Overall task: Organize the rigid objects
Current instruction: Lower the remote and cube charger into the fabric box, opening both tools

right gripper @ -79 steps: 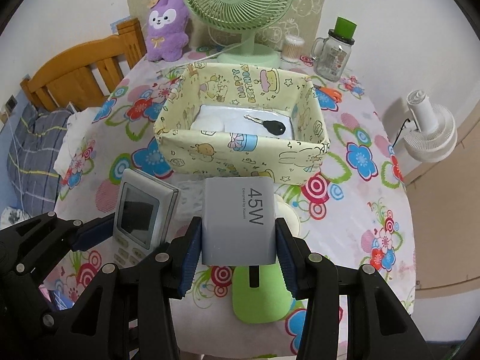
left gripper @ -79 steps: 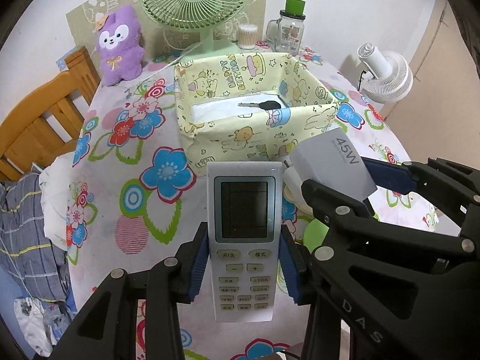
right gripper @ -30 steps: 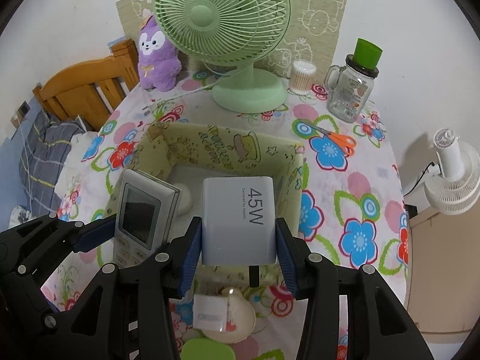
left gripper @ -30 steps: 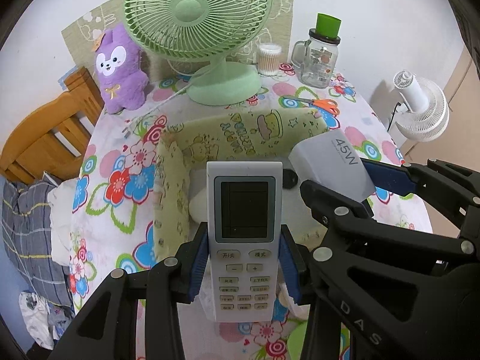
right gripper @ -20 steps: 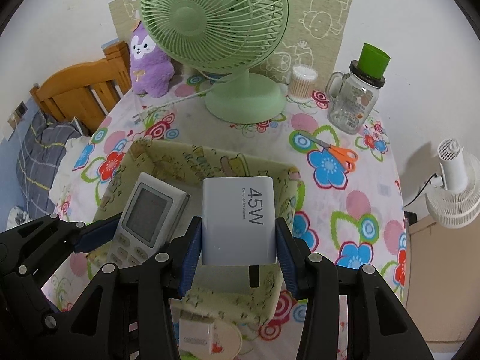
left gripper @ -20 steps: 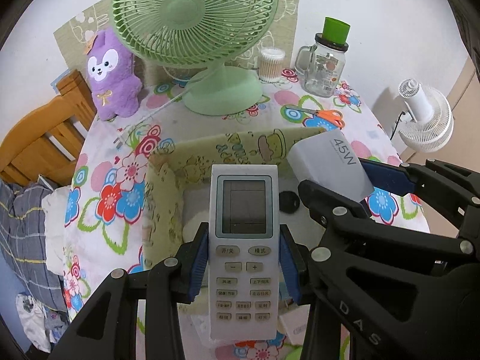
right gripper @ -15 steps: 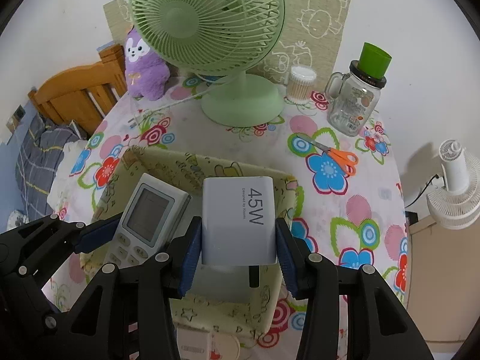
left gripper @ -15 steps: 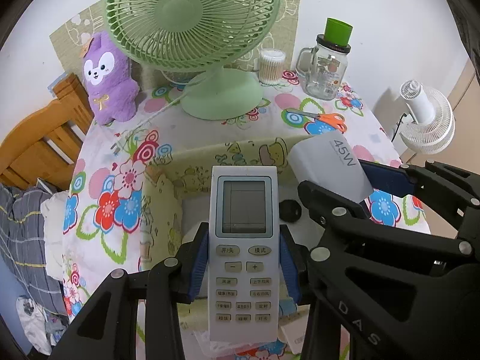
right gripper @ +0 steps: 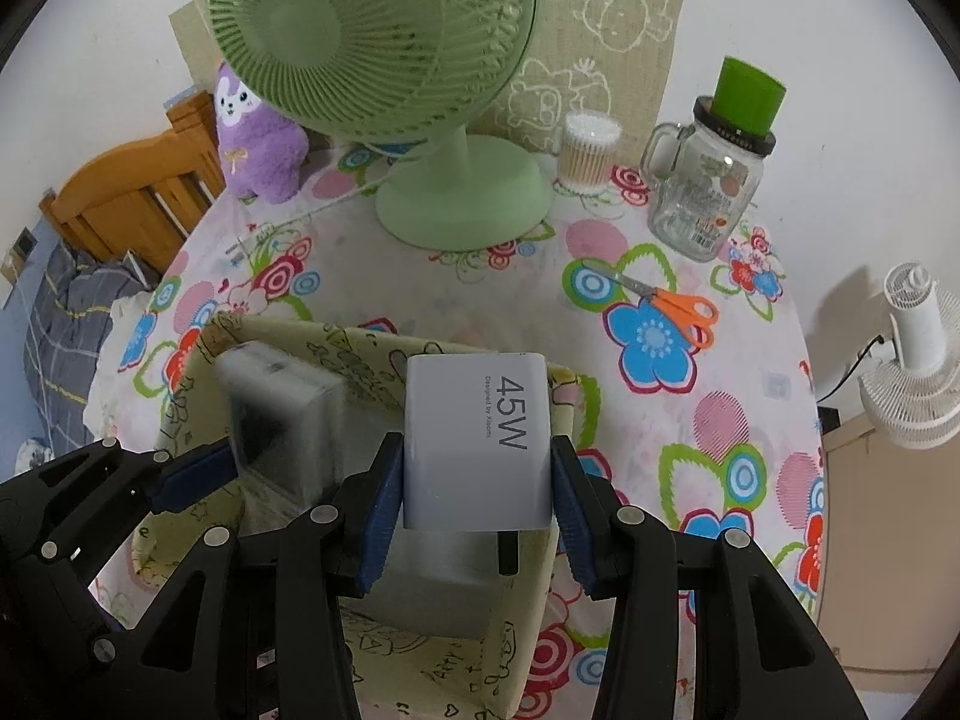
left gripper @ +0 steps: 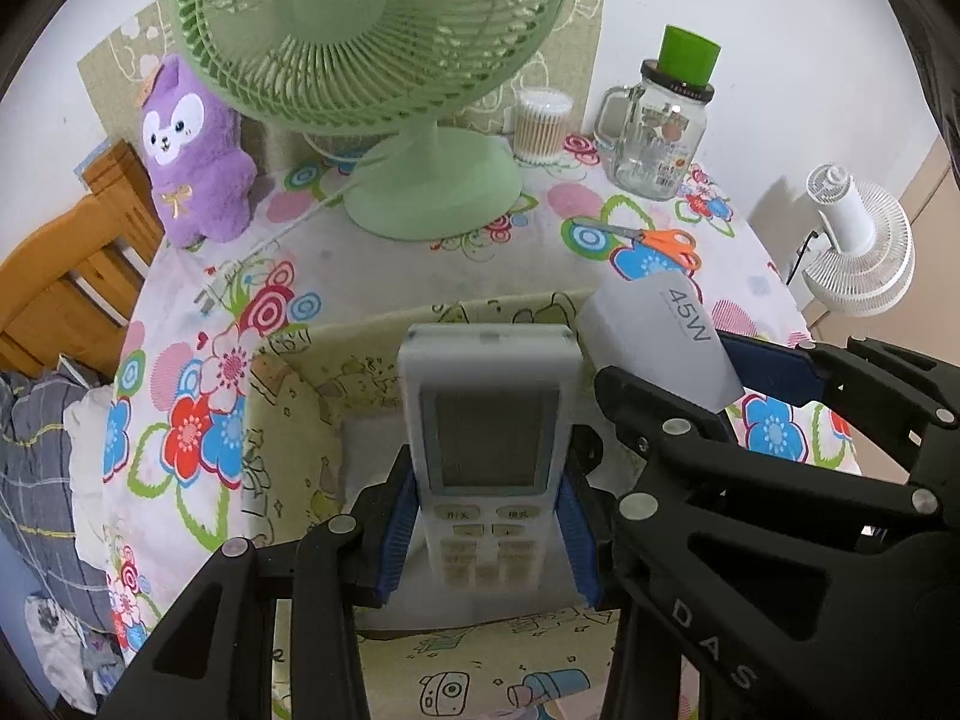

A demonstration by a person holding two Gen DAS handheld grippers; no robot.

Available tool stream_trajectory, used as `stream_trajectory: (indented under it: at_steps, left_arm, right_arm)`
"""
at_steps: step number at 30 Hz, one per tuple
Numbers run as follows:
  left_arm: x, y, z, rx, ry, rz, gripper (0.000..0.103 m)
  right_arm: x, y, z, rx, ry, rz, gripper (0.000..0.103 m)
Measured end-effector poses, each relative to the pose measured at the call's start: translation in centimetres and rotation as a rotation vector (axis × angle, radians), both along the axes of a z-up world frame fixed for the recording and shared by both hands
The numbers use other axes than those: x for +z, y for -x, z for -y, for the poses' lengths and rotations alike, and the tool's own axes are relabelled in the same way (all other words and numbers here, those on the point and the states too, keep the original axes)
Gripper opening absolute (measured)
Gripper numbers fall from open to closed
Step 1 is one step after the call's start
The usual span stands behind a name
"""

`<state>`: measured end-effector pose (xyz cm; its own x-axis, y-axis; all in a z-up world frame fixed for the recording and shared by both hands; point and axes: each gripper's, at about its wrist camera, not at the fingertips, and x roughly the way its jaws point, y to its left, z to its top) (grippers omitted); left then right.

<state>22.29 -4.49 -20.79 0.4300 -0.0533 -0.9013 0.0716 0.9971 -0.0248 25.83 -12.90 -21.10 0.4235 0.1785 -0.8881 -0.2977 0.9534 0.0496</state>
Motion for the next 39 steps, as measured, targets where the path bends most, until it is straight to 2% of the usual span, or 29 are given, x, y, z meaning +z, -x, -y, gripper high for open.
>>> stream_trajectory:
  at_steps: [7, 9, 11, 14, 26, 30, 39]
  left_arm:
    - [-0.8, -0.7, -0.6, 0.027, 0.014, -0.023, 0.048]
    - [-1.1, -0.8, -0.7, 0.032, 0.006, -0.032, 0.052]
    - [-1.3, -0.8, -0.8, 0.033, 0.001, -0.033, 0.064]
    - [-1.5, -0.6, -0.9, 0.031, -0.005, -0.033, 0.073]
    - [-1.4, 0.2, -1.4, 0.035, 0.006, -0.030, 0.089]
    - [-1.1, 1.1, -1.4, 0.025, 0.009, -0.030, 0.092]
    - [-0.5, 3.2, -1.3, -0.006, -0.002, -0.020, 0.092]
  right_arm:
    - [-0.7, -0.6, -0.3, -0.013, -0.026, -0.035, 0.051]
    - [-1.0, -0.7, -0.4, -0.017, -0.030, -0.046, 0.051]
    - [-1.2, -0.6, -0.7, -0.009, -0.021, -0.036, 0.052]
    - [-1.3, -0.5, -1.1, 0.012, -0.003, -0.016, 0.058]
    - [-0.9, 0.4, -1.3, 0.013, -0.021, 0.000, 0.071]
    - [-0.7, 1.4, -1.4, 0.020, -0.020, 0.009, 0.076]
    - [-0.3, 3.6, -1.2, -0.002, -0.020, 0.017, 0.078]
